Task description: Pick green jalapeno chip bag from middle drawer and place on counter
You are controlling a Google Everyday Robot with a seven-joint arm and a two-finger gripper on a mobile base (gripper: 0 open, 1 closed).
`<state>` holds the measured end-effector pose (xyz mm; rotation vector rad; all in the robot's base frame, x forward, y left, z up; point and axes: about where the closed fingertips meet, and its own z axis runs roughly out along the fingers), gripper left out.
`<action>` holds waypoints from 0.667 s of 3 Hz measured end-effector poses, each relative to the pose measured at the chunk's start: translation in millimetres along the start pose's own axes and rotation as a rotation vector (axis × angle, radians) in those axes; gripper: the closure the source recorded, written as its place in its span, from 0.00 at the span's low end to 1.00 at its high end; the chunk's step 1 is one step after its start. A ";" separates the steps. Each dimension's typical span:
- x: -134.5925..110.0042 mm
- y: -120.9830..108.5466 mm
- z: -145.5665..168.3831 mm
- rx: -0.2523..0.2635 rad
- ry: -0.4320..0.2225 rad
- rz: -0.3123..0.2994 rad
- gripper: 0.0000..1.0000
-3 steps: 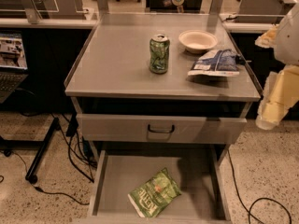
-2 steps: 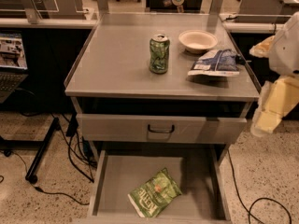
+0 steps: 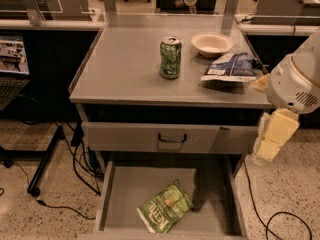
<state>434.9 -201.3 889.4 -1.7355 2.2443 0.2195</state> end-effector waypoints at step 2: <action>-0.3 8.0 -1.6 0.044 -0.020 0.040 0.00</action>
Offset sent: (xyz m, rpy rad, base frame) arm -0.0219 0.0019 0.0070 0.0373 -0.0940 -0.1396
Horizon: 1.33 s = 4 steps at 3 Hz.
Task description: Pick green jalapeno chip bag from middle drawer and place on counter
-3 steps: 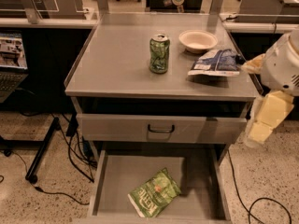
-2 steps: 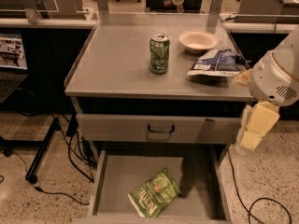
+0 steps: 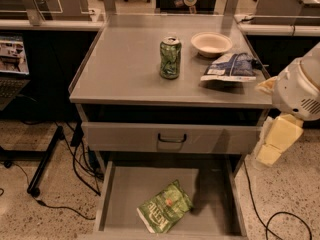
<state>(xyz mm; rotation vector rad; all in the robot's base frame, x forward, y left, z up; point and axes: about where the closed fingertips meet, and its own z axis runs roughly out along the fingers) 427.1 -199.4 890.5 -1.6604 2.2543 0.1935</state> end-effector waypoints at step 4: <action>-39.9 32.6 137.2 -0.091 -0.231 0.178 0.00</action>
Offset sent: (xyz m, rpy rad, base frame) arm -0.0009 0.0878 -0.0992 0.3138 0.0509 -0.0895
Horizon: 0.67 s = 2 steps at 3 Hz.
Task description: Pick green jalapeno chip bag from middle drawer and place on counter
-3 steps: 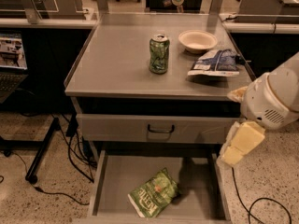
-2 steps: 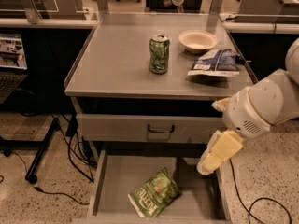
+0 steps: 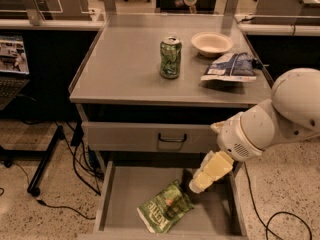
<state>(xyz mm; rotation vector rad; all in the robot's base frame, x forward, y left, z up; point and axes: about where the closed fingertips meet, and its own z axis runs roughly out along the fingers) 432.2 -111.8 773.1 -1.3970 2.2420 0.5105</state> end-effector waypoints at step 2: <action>38.8 16.8 61.7 0.016 0.007 0.105 0.00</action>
Offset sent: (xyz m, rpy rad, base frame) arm -0.0161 0.0113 -0.1518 0.0137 0.0097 -0.2679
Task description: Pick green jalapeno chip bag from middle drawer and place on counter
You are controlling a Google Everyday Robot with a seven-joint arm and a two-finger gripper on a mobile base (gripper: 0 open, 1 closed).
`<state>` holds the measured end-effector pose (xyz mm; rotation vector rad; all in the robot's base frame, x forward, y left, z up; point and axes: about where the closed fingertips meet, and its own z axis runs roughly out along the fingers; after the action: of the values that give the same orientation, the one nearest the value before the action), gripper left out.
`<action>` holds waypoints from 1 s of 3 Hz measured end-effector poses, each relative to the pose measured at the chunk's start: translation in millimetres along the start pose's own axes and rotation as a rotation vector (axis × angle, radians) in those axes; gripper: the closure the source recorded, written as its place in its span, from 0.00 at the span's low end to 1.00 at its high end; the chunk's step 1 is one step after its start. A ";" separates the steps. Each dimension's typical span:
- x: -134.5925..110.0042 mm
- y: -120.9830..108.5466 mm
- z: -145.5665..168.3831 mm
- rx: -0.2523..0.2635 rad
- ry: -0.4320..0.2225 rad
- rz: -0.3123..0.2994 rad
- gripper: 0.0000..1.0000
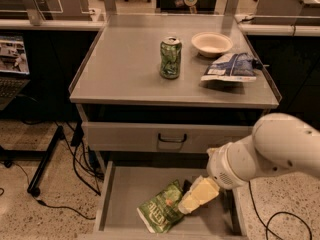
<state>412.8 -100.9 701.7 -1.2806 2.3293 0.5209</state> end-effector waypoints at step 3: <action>53.0 -23.0 96.4 0.025 0.023 0.138 0.00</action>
Offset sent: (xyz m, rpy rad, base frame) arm 0.0222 -0.0036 -0.1704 -0.0176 0.1250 -0.1771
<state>425.0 -99.8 590.0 -1.1252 2.4476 0.5216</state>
